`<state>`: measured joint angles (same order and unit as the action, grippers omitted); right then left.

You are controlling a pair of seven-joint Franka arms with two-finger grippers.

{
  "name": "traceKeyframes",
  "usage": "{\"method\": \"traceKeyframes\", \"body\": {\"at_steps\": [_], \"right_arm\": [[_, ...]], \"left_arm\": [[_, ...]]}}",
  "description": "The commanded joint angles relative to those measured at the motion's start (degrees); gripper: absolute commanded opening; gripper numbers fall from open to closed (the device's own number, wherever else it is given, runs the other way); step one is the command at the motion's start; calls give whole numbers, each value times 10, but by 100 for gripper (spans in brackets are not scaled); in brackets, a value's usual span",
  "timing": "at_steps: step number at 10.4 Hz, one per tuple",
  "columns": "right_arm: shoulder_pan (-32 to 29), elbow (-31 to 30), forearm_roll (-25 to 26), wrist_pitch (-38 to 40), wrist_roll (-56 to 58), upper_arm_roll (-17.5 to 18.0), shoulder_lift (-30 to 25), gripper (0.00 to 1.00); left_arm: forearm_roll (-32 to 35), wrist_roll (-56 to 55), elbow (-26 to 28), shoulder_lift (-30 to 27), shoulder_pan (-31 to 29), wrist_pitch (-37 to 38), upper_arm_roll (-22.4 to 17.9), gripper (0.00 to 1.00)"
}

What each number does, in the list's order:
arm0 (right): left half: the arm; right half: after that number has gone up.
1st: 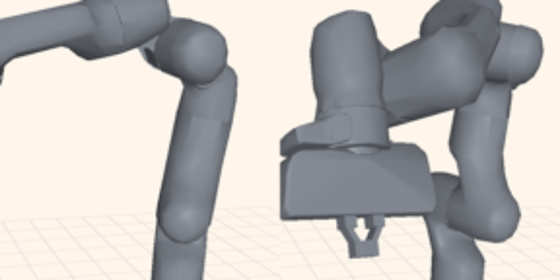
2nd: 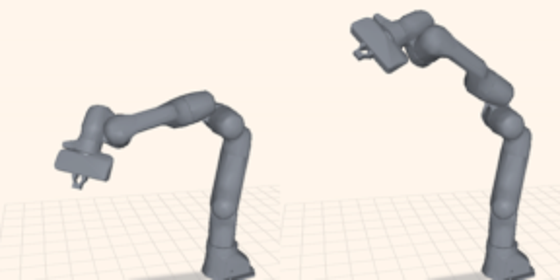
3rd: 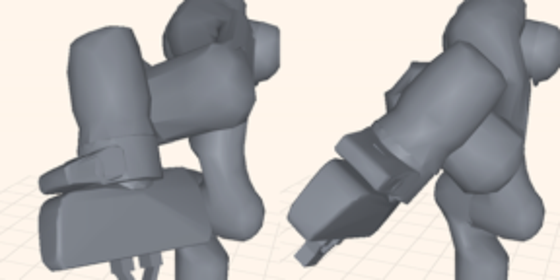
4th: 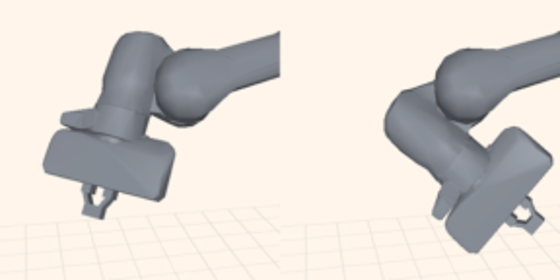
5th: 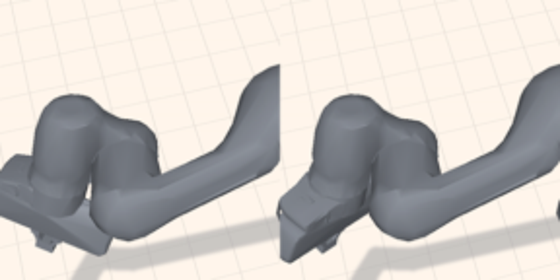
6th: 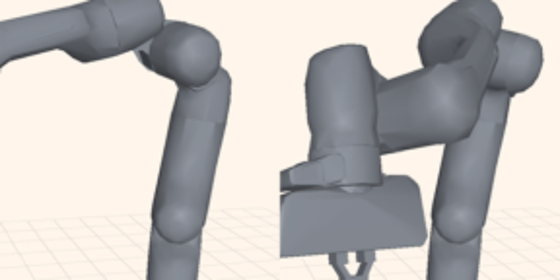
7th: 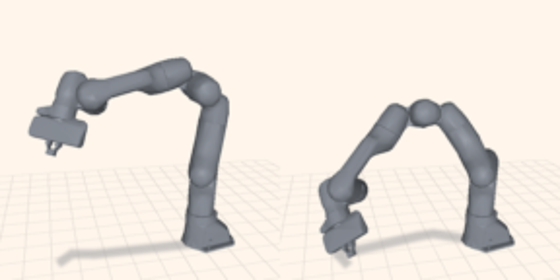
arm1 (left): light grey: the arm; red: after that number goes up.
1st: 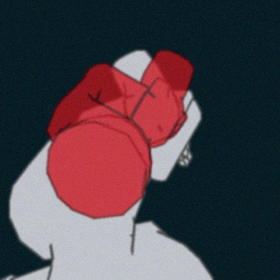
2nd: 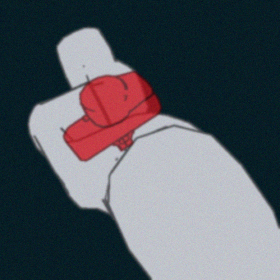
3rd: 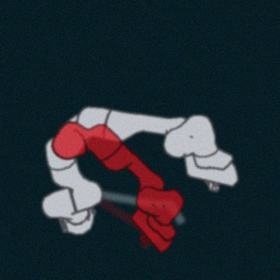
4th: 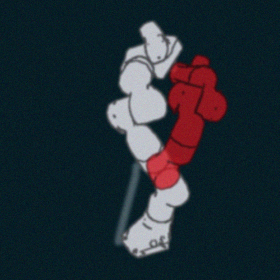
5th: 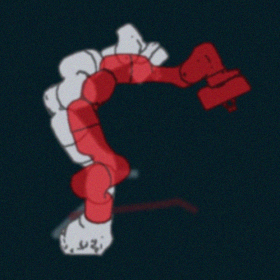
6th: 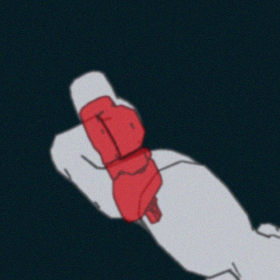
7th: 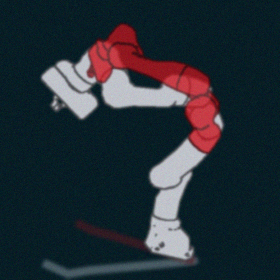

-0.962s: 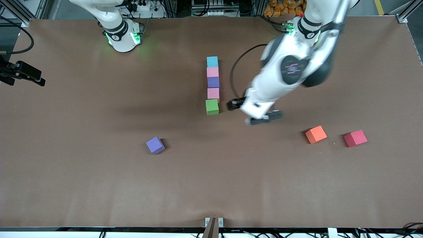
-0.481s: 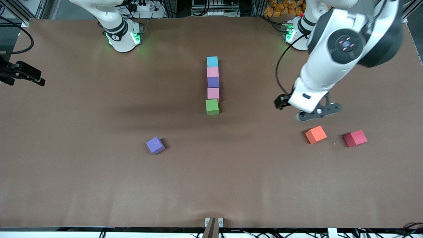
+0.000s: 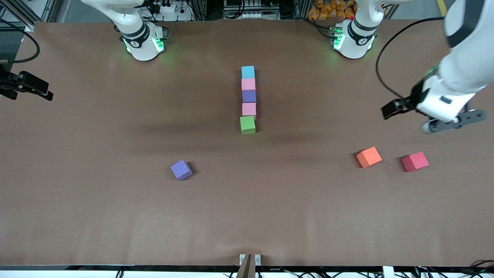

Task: Arrange blocks into number 1

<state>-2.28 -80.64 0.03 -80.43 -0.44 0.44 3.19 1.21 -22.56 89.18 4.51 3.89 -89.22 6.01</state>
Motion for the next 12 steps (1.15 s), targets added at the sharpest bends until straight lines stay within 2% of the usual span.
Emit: {"method": "traceKeyframes", "body": {"at_steps": [1,3,5,7,12], "right_arm": [[-7,-6,-2,3,4,5,-7,100],[-4,-6,-2,3,4,4,-8,100],[2,-6,-1,2,4,-3,-8,100],[20,-6,-1,2,4,-22,-8,100],[18,-6,-2,2,4,-22,-7,100]], "left_arm": [[7,13,48,-58,-26,8,14,100],[6,14,65,-77,-40,6,22,100],[6,71,73,-89,-73,5,38,100],[6,102,77,-101,-74,7,37,100],[7,139,64,-108,-72,5,38,100]]}}
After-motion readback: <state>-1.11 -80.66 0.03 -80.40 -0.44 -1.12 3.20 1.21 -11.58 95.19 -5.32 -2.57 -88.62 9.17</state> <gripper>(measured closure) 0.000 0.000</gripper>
